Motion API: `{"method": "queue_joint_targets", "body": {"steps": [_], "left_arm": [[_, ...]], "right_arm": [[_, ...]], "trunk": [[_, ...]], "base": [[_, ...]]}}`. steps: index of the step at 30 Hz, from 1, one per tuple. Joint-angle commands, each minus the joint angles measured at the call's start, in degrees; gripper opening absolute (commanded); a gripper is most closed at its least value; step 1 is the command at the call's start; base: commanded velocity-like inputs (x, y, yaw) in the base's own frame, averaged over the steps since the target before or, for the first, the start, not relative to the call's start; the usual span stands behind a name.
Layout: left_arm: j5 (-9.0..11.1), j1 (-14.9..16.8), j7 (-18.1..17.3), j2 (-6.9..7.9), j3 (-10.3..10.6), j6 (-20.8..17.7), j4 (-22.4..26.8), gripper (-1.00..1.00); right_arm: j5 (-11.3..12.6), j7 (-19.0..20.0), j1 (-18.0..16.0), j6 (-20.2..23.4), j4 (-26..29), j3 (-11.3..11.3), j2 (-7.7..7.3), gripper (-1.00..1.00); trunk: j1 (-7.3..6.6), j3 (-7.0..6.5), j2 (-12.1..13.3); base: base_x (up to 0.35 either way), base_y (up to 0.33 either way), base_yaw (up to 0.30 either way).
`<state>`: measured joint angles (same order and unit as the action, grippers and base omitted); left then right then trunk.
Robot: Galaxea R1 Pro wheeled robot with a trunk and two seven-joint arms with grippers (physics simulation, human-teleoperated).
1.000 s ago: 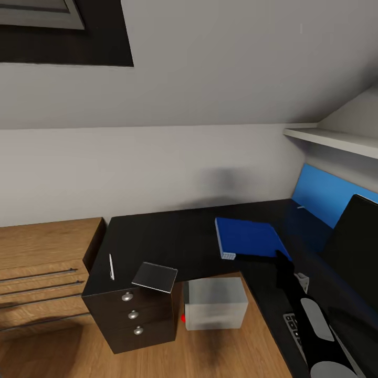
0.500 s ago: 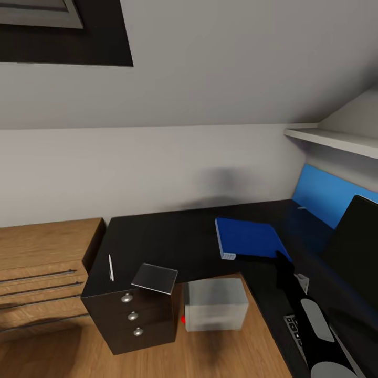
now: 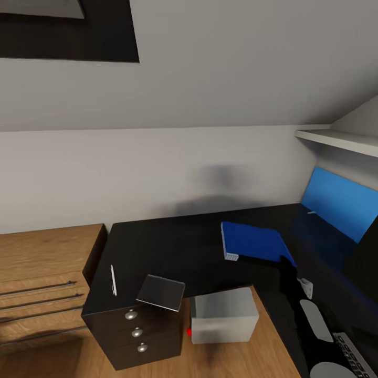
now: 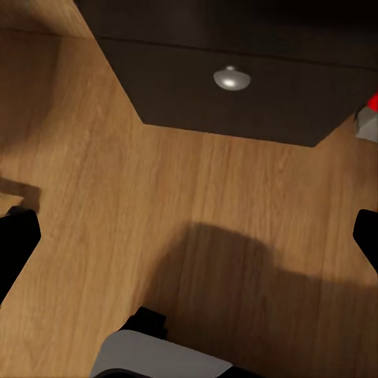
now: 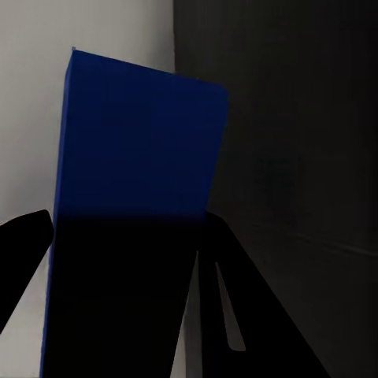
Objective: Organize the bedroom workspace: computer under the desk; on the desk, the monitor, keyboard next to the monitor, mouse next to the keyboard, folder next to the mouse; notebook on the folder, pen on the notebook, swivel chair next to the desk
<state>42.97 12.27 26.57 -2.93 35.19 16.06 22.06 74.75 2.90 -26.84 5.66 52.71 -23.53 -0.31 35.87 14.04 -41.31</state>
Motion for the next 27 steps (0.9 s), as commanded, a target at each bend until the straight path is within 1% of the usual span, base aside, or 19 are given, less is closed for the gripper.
{"method": "queue_joint_targets", "body": {"steps": [1,4,5,6,9,13,17,19,22,27], "left_arm": [[0.5,0.1,0.3,0.03,0.5,0.3,0.0,1.00],[0.5,0.1,0.3,0.01,0.5,0.3,0.0,1.00],[0.5,0.1,0.3,-0.01,0.6,0.3,0.0,1.00],[0.5,0.1,0.3,-0.04,0.6,0.3,0.0,1.00],[0.5,0.1,0.3,-0.05,0.6,0.3,0.0,1.00],[0.5,0.1,0.2,-0.06,0.6,0.3,0.0,1.00],[0.5,0.1,0.2,-0.07,0.7,0.3,0.0,1.00],[0.5,0.1,0.2,-0.06,1.3,0.3,0.0,1.00],[0.5,0.1,0.2,-0.06,2.8,0.3,0.0,1.00],[0.5,0.1,0.3,-0.06,3.3,0.3,0.0,1.00]], "right_arm": [[0.5,0.1,0.0,0.0,-0.3,-0.1,0.03,-1.00],[0.1,-0.1,-0.2,-2.4,-4.0,-0.1,-0.18,-1.00],[-0.4,-0.2,-0.3,-4.4,-5.8,-0.1,-0.47,-1.00],[-1.7,-0.4,-1.0,-11.5,-9.6,-0.1,-1.23,-1.00],[-2.1,-0.4,-1.2,-14.1,-10.7,-0.1,-1.44,-1.00],[-2.2,-0.4,-1.2,-14.9,-11.1,-0.1,-1.51,-1.00],[-2.2,-0.4,-1.3,-15.3,-11.2,-0.1,-1.53,-1.00],[-2.2,-0.4,-1.3,-15.4,-11.2,-0.1,-1.53,-1.00],[-2.2,-0.4,-1.3,-15.4,-11.2,-0.1,-1.54,-1.00],[-2.2,-0.4,-1.3,-15.4,-11.2,-0.1,-1.54,-1.00]], "trunk": [[0.01,0.08,-0.1],[0.01,0.08,-0.1],[0.01,0.08,-0.1],[0.01,0.08,-0.1],[0.01,0.08,-0.1],[0.01,0.08,-0.1],[0.01,0.08,-0.1],[0.01,0.08,-0.1],[0.01,0.08,-0.1],[0.01,0.08,-0.1]], "base": [[0.029,0.012,0.000],[0.013,0.006,0.000],[0.006,0.003,0.000],[0.002,0.001,0.000],[0.000,0.000,0.000],[0.010,0.000,0.000],[0.175,0.000,0.000],[0.270,0.000,0.000],[0.301,0.000,0.000],[0.259,0.000,0.000]]}}
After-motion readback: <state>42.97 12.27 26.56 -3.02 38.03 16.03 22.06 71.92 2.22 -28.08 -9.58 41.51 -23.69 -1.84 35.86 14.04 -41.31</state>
